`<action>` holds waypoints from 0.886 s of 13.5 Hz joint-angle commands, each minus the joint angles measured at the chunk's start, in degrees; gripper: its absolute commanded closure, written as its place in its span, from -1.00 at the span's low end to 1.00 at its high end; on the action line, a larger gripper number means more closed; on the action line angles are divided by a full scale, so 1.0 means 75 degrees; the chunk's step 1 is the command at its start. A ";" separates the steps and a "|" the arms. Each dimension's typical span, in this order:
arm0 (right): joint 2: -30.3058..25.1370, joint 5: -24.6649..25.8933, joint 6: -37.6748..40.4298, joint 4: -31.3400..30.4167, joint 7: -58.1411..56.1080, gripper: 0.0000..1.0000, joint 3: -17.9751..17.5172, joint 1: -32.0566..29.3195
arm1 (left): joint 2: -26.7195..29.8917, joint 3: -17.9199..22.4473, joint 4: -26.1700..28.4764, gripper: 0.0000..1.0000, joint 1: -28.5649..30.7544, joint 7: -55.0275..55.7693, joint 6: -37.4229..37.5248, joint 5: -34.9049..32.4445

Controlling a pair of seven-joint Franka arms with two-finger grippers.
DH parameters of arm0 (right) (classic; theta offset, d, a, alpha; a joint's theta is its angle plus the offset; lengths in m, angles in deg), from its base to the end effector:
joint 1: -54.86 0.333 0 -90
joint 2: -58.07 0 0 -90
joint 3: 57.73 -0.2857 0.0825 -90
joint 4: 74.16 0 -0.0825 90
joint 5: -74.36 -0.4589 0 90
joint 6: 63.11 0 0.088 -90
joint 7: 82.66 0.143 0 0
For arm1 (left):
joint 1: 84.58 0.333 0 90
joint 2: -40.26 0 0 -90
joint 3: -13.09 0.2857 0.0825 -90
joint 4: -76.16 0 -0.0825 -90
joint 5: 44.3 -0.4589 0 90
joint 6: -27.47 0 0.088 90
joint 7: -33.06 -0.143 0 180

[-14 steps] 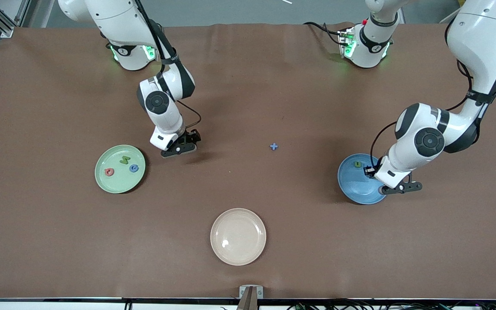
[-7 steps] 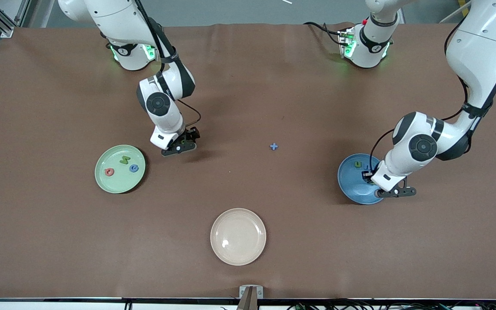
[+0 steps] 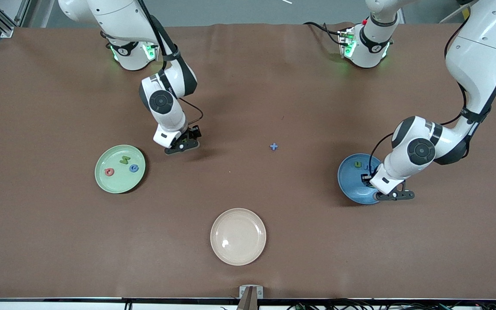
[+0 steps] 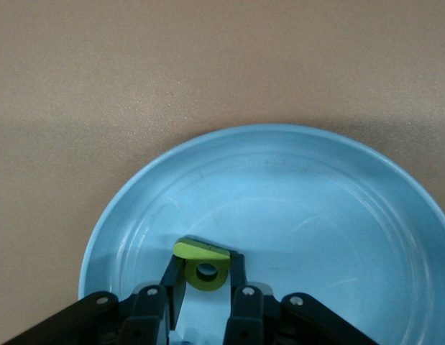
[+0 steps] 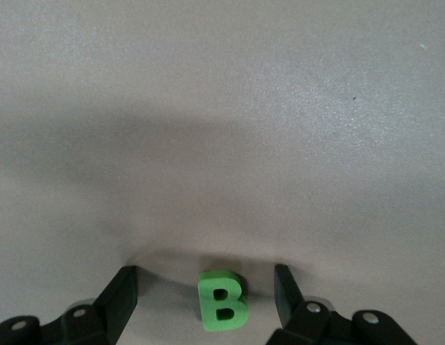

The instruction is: Sort upper and lower case letters into plates

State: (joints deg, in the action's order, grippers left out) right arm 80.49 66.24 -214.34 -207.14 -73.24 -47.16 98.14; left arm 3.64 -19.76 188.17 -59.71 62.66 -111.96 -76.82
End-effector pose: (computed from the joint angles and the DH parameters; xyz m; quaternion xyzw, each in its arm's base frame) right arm 0.4544 0.2744 0.0377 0.9889 0.1451 -0.0278 0.0141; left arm 0.6336 -0.1025 0.0719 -0.9998 -0.0113 -0.0023 0.0137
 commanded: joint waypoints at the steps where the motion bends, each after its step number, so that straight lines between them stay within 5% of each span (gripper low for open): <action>1: -0.0470 -0.0147 0.0370 -0.0257 -0.0166 -0.70 0.0043 0.0053 | -0.0016 -0.0050 -0.0110 0.00 0.0036 0.0096 -0.0007 -0.0235; 3: -0.0576 -0.0147 0.0535 -0.0280 -0.0178 -0.70 0.0043 0.0053 | 0.0205 -0.0096 -0.0098 -0.99 0.0013 0.0120 0.0098 -0.0235; 12: -0.0494 -0.0147 0.0337 -0.0316 -0.0213 -0.60 0.0055 0.0018 | 0.0840 -0.1981 -0.0110 -1.00 0.0001 0.2506 0.1575 -0.0141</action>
State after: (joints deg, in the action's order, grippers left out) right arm 78.10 66.24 -210.74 -207.80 -73.52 -46.98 98.14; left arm 8.57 -32.19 186.65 -59.79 76.10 -101.60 -76.96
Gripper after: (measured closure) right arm 0.194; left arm 0.000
